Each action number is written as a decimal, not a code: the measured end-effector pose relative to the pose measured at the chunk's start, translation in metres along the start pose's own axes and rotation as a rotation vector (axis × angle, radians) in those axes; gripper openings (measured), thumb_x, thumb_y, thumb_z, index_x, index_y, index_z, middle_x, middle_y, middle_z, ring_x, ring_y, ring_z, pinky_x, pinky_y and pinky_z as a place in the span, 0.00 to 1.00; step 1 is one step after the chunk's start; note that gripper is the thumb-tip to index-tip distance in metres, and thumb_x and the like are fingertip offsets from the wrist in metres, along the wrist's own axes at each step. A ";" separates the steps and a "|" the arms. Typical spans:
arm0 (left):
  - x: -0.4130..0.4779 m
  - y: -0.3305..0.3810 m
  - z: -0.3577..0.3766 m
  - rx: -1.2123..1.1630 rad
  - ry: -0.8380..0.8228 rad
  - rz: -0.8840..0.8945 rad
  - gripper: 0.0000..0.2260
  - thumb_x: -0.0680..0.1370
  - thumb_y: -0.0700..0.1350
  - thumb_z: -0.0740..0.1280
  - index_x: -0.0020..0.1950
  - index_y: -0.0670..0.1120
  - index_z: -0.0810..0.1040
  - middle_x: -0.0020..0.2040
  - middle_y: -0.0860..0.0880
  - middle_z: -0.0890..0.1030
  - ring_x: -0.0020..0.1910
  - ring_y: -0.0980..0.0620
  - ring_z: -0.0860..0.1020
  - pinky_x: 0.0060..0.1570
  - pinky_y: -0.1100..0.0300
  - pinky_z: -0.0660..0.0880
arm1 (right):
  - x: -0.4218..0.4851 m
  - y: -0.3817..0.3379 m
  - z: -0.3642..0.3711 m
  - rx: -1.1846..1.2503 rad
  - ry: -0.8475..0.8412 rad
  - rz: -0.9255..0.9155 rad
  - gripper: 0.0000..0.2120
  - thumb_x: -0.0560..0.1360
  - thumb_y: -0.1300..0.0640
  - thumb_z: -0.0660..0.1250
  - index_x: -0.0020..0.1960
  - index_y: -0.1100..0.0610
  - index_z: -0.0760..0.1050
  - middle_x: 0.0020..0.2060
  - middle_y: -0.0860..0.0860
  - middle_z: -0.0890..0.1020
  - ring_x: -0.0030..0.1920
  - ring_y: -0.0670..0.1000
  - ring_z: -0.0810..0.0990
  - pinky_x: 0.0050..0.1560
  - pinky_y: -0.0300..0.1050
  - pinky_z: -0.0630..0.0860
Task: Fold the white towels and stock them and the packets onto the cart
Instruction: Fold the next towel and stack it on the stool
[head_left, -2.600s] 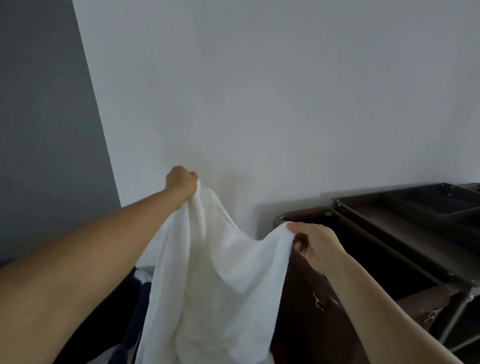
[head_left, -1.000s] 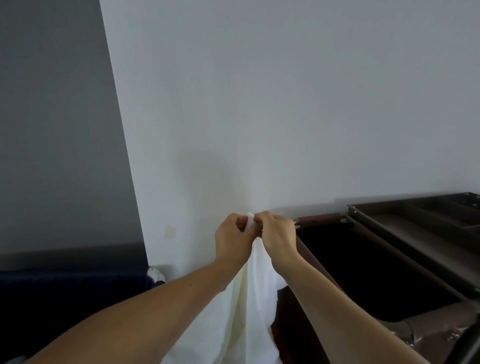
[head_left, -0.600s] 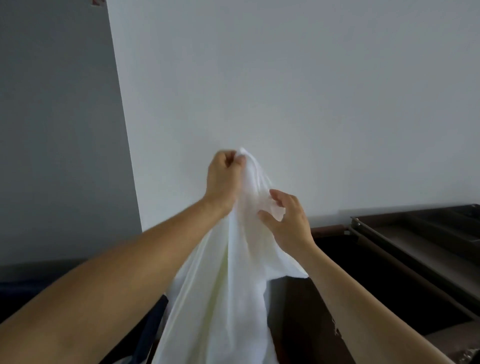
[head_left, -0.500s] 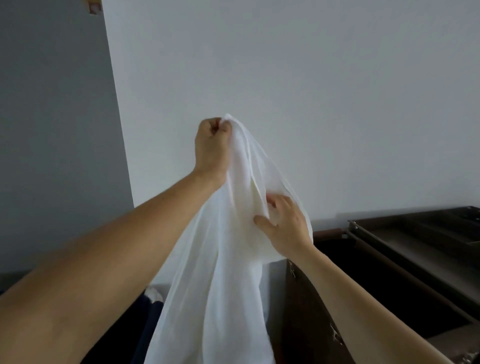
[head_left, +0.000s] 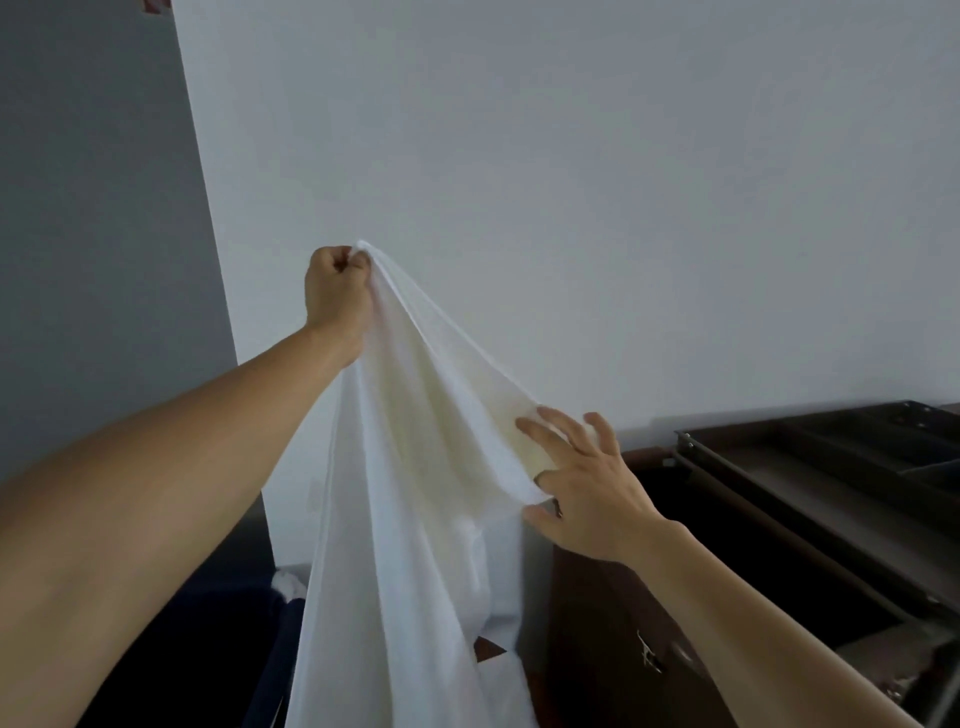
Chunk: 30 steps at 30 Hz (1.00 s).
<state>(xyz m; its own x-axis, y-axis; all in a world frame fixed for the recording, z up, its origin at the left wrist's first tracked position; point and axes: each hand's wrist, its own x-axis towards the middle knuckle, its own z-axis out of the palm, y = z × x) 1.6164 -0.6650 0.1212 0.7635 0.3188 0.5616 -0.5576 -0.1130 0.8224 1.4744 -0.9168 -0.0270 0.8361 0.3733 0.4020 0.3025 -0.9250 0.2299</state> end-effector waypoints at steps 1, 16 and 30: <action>0.004 -0.006 -0.005 0.027 -0.008 -0.010 0.05 0.82 0.46 0.61 0.54 0.46 0.73 0.46 0.55 0.74 0.43 0.58 0.73 0.39 0.73 0.70 | -0.003 0.004 -0.001 0.024 -0.004 0.013 0.25 0.74 0.35 0.56 0.44 0.50 0.85 0.79 0.48 0.59 0.80 0.53 0.48 0.75 0.62 0.43; 0.002 -0.100 -0.082 0.204 -0.043 -0.285 0.11 0.82 0.47 0.63 0.58 0.42 0.76 0.59 0.42 0.79 0.50 0.48 0.74 0.48 0.53 0.71 | 0.011 0.004 -0.037 0.572 -0.445 0.171 0.15 0.80 0.57 0.59 0.36 0.60 0.73 0.35 0.50 0.85 0.32 0.45 0.76 0.38 0.43 0.73; 0.014 -0.078 -0.096 0.016 0.026 -0.210 0.05 0.83 0.47 0.63 0.55 0.46 0.72 0.45 0.55 0.74 0.45 0.55 0.73 0.42 0.63 0.69 | 0.045 0.020 -0.062 0.618 0.255 0.524 0.05 0.75 0.56 0.72 0.50 0.53 0.79 0.36 0.47 0.78 0.38 0.50 0.76 0.38 0.41 0.67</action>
<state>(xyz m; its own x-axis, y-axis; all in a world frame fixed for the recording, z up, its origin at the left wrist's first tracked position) 1.6398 -0.5614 0.0561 0.8538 0.3612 0.3749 -0.3814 -0.0563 0.9227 1.4896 -0.9141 0.0506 0.8315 -0.1783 0.5262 0.1628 -0.8274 -0.5376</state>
